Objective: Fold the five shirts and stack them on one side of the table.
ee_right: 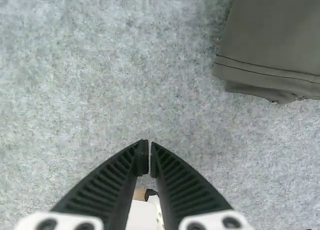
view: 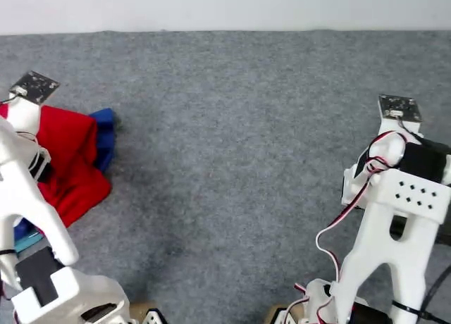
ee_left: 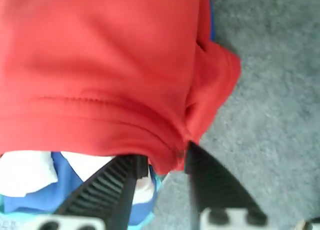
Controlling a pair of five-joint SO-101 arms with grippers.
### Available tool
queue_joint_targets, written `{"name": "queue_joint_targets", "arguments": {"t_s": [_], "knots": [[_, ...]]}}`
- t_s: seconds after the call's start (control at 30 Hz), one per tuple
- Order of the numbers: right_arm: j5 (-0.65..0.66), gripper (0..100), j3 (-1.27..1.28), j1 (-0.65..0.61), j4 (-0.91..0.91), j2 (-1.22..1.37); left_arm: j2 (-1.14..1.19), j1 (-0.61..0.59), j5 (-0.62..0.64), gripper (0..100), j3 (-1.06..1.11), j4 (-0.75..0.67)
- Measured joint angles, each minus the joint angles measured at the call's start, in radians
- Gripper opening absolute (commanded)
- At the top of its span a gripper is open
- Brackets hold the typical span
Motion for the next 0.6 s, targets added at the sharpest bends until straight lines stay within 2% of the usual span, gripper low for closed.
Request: {"name": "queue_joint_targets", "arguments": {"t_s": [0.13,0.3,0.47,0.6], "knots": [[0.000,0.9,0.000,0.000,0.000,0.000,0.000,0.000,0.000,1,0.032,-0.083],[0.000,0.9,0.000,0.000,0.000,0.000,-0.006,0.000,0.026,1,0.023,-0.092],[0.000,0.9,0.000,0.000,0.000,0.000,-0.123,0.000,0.170,1,-0.117,-0.095],[0.000,0.9,0.000,0.000,0.000,0.000,-0.233,0.000,0.344,1,-0.285,-0.150]]}}
